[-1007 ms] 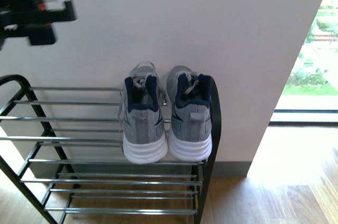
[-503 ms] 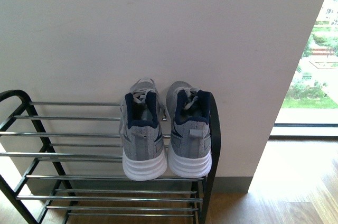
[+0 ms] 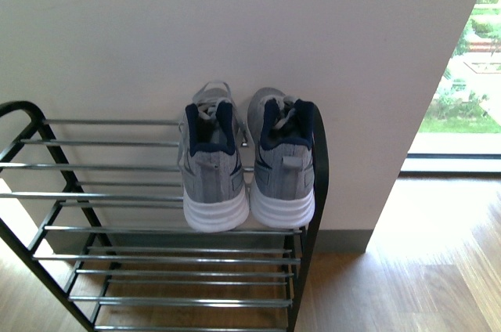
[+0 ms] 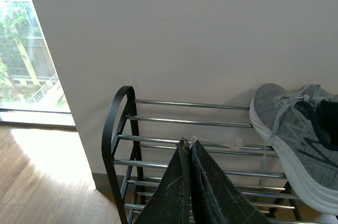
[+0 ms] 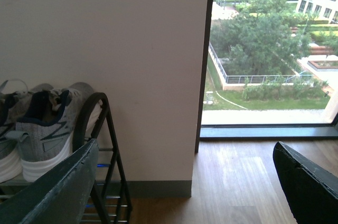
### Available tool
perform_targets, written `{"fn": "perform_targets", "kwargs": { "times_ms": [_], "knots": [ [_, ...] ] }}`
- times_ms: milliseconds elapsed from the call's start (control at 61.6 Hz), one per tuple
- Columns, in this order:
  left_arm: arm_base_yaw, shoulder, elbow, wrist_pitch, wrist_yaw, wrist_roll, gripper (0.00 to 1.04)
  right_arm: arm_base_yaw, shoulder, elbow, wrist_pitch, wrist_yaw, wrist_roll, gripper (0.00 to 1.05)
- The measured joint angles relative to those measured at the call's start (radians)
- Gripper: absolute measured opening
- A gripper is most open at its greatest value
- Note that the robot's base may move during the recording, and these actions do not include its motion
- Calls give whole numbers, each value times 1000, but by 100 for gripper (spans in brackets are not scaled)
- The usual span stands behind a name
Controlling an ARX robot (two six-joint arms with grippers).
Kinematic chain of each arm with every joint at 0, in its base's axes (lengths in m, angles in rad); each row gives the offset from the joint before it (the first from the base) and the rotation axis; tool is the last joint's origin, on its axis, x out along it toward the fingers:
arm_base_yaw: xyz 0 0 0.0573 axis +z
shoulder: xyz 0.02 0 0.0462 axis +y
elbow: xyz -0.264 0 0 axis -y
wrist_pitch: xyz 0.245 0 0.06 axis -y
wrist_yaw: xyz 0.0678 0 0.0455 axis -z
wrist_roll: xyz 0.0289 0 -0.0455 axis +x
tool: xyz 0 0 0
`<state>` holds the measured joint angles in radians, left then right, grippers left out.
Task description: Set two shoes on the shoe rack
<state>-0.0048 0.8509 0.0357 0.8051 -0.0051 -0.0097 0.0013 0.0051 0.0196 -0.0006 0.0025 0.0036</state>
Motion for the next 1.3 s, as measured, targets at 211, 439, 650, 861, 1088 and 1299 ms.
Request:
{"fn": "perform_targets", "kwargs": {
  "times_ms": [211, 439, 650, 861, 1088, 1299],
  "knots": [
    [0, -155, -21, -134, 4, 0, 1, 0, 0, 0, 0, 0, 0, 96],
    [0, -299, -21, -263, 4, 0, 1, 0, 0, 0, 0, 0, 0, 96],
    [0, -439, -22, -395, 4, 0, 1, 0, 0, 0, 0, 0, 0, 96],
    [0, -563, -22, -517, 4, 0, 1, 0, 0, 0, 0, 0, 0, 96],
    [0, -634, -22, -586, 4, 0, 1, 0, 0, 0, 0, 0, 0, 96],
    [0, -723, -21, -693, 4, 0, 1, 0, 0, 0, 0, 0, 0, 96]
  ]
}}
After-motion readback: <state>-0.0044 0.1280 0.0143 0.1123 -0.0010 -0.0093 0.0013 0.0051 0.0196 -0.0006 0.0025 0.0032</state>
